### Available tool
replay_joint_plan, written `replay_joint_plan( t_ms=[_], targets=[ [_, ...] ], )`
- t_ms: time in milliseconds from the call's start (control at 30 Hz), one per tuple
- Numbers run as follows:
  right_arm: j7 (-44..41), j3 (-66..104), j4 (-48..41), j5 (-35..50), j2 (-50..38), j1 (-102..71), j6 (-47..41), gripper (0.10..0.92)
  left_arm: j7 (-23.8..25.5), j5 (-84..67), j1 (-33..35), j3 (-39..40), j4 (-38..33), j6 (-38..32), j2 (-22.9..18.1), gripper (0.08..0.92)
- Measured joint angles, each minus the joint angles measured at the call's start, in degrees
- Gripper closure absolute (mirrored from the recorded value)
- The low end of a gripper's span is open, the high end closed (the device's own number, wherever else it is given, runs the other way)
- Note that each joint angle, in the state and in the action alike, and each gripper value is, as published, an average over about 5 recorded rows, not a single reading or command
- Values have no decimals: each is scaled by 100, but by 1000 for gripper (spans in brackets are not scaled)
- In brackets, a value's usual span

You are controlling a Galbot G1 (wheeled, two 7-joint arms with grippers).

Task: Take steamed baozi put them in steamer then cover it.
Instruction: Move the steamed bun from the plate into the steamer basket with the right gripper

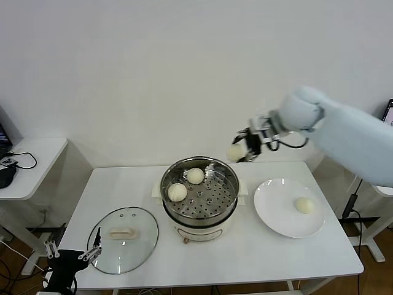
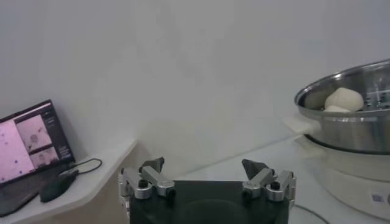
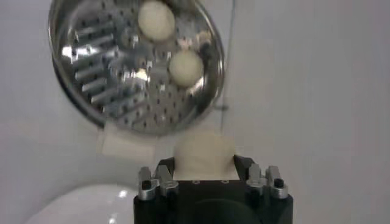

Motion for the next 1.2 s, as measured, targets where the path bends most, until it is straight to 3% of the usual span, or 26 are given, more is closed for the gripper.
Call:
replay_joint_plan(
  t_ms=[533, 1067, 1200],
  targets=[
    [128, -1095, 39, -677, 1172, -124, 1078, 406, -10, -81, -2, -177, 13, -1, -58, 177],
    [-77, -1505, 347, -1363, 1321, -100, 2112, 403, -15, -116, -15, -202, 47, -11, -80, 177],
    [-114, -1528, 480, -1502, 1269, -102, 2226, 362, -27, -140, -24, -202, 52, -11, -84, 177]
  ],
)
